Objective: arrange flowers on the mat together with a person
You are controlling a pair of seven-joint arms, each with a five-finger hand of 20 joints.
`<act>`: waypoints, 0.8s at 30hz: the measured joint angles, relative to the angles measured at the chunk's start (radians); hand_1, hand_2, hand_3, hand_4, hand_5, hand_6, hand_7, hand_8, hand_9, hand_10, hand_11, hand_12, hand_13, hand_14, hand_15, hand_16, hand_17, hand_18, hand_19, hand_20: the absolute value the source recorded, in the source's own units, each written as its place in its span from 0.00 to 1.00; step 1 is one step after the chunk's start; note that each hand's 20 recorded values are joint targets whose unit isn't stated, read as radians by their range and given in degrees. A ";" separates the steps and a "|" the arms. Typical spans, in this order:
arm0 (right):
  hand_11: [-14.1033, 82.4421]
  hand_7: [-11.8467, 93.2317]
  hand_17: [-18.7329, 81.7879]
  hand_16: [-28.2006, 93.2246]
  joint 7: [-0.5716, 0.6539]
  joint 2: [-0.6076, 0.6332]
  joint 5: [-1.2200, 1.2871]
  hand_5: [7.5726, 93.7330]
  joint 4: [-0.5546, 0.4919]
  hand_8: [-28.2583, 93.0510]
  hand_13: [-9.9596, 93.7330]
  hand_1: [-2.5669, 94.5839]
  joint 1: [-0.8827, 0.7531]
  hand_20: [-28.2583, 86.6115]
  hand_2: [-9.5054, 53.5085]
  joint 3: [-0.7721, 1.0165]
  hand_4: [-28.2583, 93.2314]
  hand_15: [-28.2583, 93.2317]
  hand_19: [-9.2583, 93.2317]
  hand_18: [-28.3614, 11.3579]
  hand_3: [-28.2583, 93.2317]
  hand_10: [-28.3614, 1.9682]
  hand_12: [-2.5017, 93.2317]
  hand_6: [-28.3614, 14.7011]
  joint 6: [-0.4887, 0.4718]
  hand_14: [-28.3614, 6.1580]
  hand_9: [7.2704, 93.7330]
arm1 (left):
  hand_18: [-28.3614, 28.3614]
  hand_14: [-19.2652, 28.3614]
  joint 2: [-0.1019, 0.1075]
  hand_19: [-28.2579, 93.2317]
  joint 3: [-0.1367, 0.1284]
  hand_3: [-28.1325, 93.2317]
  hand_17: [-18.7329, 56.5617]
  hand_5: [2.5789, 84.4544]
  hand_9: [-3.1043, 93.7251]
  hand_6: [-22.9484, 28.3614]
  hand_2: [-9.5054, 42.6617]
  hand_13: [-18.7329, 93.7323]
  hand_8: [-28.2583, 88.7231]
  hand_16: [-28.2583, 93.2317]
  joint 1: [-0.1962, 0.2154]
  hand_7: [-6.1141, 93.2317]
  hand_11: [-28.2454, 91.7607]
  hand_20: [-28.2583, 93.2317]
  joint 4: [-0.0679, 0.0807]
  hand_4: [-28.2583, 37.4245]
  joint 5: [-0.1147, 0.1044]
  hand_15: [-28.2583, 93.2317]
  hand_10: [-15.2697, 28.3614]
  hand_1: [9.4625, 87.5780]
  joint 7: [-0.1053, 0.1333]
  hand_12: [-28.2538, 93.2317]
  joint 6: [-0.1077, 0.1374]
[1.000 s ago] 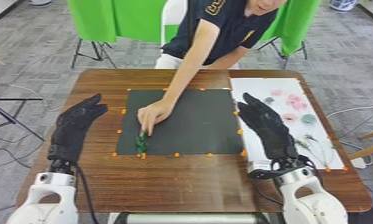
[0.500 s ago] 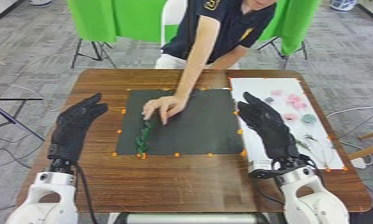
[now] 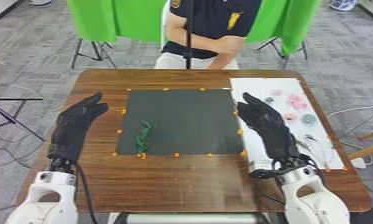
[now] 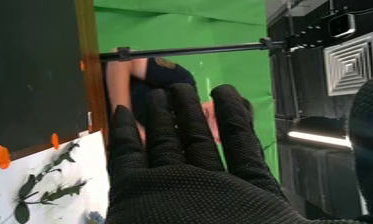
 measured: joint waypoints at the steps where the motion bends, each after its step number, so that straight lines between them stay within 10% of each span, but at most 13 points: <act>1: 0.19 0.22 0.37 0.30 -0.003 0.000 0.000 0.30 0.001 0.15 0.39 0.20 0.000 0.42 0.00 0.000 0.06 0.31 0.13 0.39 0.85 0.44 0.15 0.57 0.000 0.51 0.37 | 0.76 0.75 0.000 0.31 -0.001 0.75 0.26 0.54 0.50 0.53 0.08 0.45 0.19 0.28 -0.001 0.18 0.41 0.38 0.000 0.14 0.000 0.36 0.64 0.24 -0.002 0.36 -0.005; 4: 0.20 0.24 0.43 0.30 -0.019 0.004 -0.007 0.33 0.002 0.15 0.45 0.21 0.000 0.45 0.00 -0.002 0.01 0.34 0.18 0.32 0.80 0.45 0.17 0.54 0.004 0.48 0.43 | 0.76 0.75 0.001 0.31 -0.006 0.74 0.26 0.54 0.50 0.53 0.08 0.45 0.19 0.28 0.000 0.18 0.40 0.38 0.000 0.14 0.000 0.36 0.64 0.24 -0.007 0.36 -0.018; 9: 0.30 0.27 0.61 0.39 -0.059 0.025 -0.090 0.48 -0.014 0.15 0.73 0.50 -0.001 0.63 0.00 -0.010 0.02 0.39 0.37 0.30 0.40 0.42 0.21 0.54 0.106 0.45 0.65 | 0.76 0.75 0.002 0.31 -0.008 0.74 0.26 0.53 0.50 0.53 0.08 0.45 0.19 0.28 -0.002 0.18 0.41 0.38 0.000 0.14 0.002 0.36 0.64 0.24 -0.008 0.37 -0.021; 18: 0.39 0.33 0.73 0.44 -0.031 0.137 -0.327 0.67 -0.094 0.14 0.91 0.48 0.008 0.60 0.00 0.041 0.00 0.54 0.82 0.36 0.63 0.48 0.25 0.62 0.449 0.61 0.84 | 0.76 0.75 0.002 0.31 -0.017 0.74 0.26 0.54 0.50 0.53 0.08 0.45 0.19 0.28 0.010 0.18 0.41 0.38 -0.003 0.14 0.004 0.36 0.64 0.25 -0.008 0.37 -0.018; 24: 0.41 0.33 0.77 0.45 0.126 0.246 -0.612 0.73 -0.102 0.14 0.94 0.52 0.007 0.53 0.00 0.105 0.00 0.56 0.91 0.41 0.59 0.53 0.25 0.64 0.603 0.66 0.88 | 0.76 0.75 0.004 0.31 -0.017 0.74 0.26 0.54 0.50 0.53 0.08 0.45 0.19 0.28 0.014 0.18 0.41 0.38 -0.004 0.14 0.004 0.36 0.64 0.25 -0.009 0.37 -0.012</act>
